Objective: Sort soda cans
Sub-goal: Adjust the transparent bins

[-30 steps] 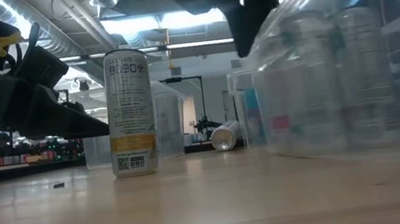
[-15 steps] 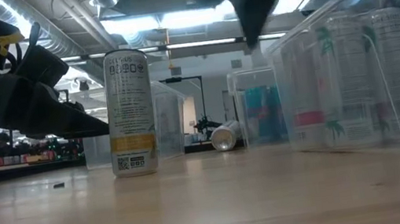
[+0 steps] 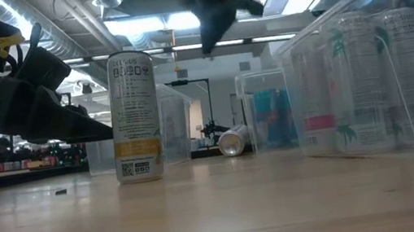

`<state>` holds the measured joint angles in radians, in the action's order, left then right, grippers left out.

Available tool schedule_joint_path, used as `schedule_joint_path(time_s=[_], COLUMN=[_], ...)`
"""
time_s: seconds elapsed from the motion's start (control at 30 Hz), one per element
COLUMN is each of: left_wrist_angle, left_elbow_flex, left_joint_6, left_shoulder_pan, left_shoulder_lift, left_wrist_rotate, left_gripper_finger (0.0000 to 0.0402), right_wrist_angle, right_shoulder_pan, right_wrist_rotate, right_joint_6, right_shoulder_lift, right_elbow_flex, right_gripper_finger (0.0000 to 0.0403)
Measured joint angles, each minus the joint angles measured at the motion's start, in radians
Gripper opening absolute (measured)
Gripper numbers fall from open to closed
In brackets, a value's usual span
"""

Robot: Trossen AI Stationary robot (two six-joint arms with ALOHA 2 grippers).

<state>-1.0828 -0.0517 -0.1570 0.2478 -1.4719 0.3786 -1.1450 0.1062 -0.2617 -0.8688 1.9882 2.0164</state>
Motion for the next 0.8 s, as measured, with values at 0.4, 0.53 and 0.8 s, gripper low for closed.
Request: schedule_joint_path(time_s=[0.4, 0.53, 0.8], left_wrist_angle=[0.001, 0.002, 0.004], left_elbow_flex=[-0.004, -0.003, -0.005], left_joint_6=[-0.008, -0.015, -0.012], left_shoulder_pan=[0.002, 0.003, 0.003], left_shoulder_lift=[0.0, 0.0, 0.0], left_wrist_rotate=[-0.002, -0.002, -0.002], left_gripper_finger=[0.0344, 0.0344, 0.0344], right_wrist_angle=[0.021, -0.032, -0.196], right_shoulder_pan=[0.239, 0.272, 0.286], right_wrist_rotate=[0.1, 0.097, 0.027], right_joint_6=[0.078, 0.101, 0.122], right_shoulder_lift=[0.1, 0.114, 0.117], right_elbow_flex=[-0.003, -0.003, -0.001], right_gripper_finger=[0.0009, 0.0009, 0.0009])
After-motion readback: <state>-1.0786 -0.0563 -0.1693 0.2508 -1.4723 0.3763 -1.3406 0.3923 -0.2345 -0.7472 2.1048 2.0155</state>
